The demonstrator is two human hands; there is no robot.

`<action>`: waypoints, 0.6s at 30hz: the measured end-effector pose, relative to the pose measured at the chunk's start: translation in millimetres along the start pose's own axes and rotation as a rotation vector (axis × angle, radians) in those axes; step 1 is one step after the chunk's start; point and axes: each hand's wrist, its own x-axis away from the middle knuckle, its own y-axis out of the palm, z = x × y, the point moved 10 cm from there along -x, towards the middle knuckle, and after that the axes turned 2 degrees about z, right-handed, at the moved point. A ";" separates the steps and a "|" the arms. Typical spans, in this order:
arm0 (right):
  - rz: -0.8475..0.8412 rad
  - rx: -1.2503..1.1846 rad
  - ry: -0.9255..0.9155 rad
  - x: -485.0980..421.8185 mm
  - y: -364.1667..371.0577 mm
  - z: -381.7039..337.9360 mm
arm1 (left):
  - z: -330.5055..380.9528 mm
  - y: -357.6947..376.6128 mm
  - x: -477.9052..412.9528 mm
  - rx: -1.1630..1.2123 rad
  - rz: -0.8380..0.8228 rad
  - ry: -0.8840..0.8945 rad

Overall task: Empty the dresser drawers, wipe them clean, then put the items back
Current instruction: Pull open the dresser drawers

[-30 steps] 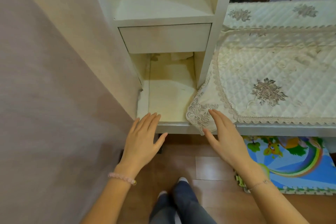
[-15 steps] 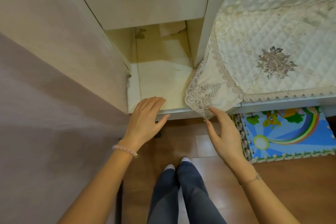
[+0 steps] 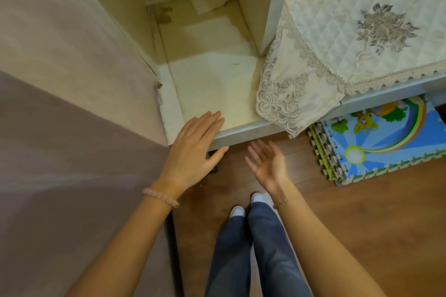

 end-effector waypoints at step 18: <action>-0.028 -0.372 0.012 -20.7 15.6 20.9 | 1.3 -3.1 13.9 -0.035 -0.001 0.025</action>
